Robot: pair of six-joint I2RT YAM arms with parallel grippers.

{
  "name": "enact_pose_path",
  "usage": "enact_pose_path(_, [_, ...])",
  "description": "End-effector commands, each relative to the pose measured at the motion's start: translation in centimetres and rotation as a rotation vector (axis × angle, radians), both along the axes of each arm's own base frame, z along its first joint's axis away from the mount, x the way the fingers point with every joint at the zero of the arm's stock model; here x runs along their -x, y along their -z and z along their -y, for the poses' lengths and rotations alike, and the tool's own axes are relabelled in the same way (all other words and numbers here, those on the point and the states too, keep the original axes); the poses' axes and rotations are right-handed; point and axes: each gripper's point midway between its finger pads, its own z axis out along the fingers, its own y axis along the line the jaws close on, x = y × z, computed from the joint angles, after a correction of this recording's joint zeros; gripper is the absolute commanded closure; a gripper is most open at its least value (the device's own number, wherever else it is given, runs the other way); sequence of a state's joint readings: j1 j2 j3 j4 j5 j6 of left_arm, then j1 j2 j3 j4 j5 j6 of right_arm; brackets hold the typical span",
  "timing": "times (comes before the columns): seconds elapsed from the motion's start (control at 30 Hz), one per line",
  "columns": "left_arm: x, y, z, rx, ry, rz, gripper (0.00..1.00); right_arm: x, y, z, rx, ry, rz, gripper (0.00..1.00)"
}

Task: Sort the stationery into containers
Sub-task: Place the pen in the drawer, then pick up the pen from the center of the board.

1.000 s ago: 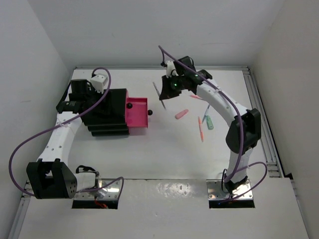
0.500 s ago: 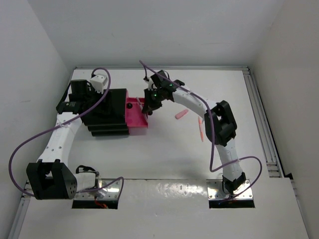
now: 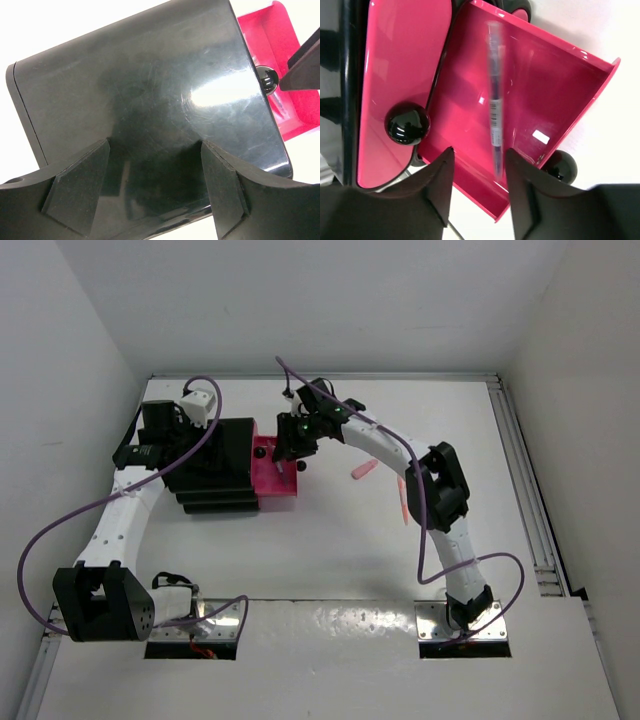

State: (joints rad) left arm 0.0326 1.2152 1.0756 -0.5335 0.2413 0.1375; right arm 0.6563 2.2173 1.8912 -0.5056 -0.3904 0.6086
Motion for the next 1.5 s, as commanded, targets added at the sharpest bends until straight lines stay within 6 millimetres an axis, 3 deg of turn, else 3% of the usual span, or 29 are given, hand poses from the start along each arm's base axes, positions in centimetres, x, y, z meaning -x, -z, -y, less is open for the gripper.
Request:
enact_pose_path(0.0, [0.4, -0.4, 0.0, 0.002, -0.012, 0.008, 0.20, -0.7, -2.3, -0.2, -0.025, 0.004, 0.054, 0.53])
enact_pose_path(0.13, [0.4, -0.4, 0.0, 0.002, -0.009, 0.008, 0.20, -0.3, -4.1, 1.3, -0.031, 0.018, 0.063, 0.54])
enact_pose_path(0.17, [0.4, -0.5, -0.1, -0.001, -0.011, 0.010, 0.20, -0.2, -5.6, 1.7, -0.048, 0.027, 0.079, 0.54])
enact_pose_path(0.3, [0.5, -0.4, -0.1, -0.005, -0.006, 0.009, 0.20, -1.9, -8.2, 6.1, -0.060, 0.109, 0.127, 0.61])
enact_pose_path(0.37, [0.5, -0.5, -0.1, -0.008, -0.007, 0.012, 0.20, -2.1, -7.2, 8.8, -0.004, 0.131, 0.141, 0.65])
enact_pose_path(0.4, [0.5, -0.4, -0.1, -0.008, -0.006, 0.011, 0.20, -2.6, -6.1, 11.9, 0.074, 0.162, 0.158, 0.68])
enact_pose_path(0.5, [0.5, -0.6, -0.1, -0.008, -0.004, 0.017, 0.19, -2.8, -4.4, 17.6, 0.202, 0.239, 0.152, 0.73])
enact_pose_path(0.53, [0.4, -0.6, -0.1, -0.009, -0.002, 0.016, 0.19, -1.9, -1.9, 20.4, 0.317, 0.261, 0.126, 0.73])
enact_pose_path(0.6, [0.4, -0.6, -0.1, -0.008, 0.000, 0.019, 0.19, -1.1, -0.9, 23.6, 0.402, 0.295, 0.118, 0.72])
enact_pose_path(0.67, [0.3, -0.7, 0.0, -0.008, 0.005, 0.021, 0.19, 0.8, 1.9, 26.8, 0.517, 0.283, 0.078, 0.72])
enact_pose_path(0.77, [0.2, -0.6, -0.1, -0.011, 0.004, 0.019, 0.19, 3.2, 4.1, 30.0, 0.608, 0.278, 0.028, 0.72])
enact_pose_path(0.87, [0.2, -0.6, -0.1, -0.015, 0.007, 0.019, 0.19, 5.3, 5.6, 32.0, 0.647, 0.288, -0.035, 0.72])
enact_pose_path(1.0, [0.4, -0.4, -0.1, -0.014, 0.008, 0.012, 0.19, 6.6, 7.3, 32.7, 0.673, 0.277, -0.053, 0.72])
enact_pose_path(1.27, [0.5, -0.3, -0.2, -0.023, 0.006, 0.013, 0.19, 6.4, 9.7, 33.3, 0.699, 0.259, -0.089, 0.70])
enact_pose_path(1.47, [0.7, 0.2, -0.5, -0.032, -0.004, 0.001, 0.19, 5.2, 10.1, 32.1, 0.678, 0.252, -0.088, 0.70])
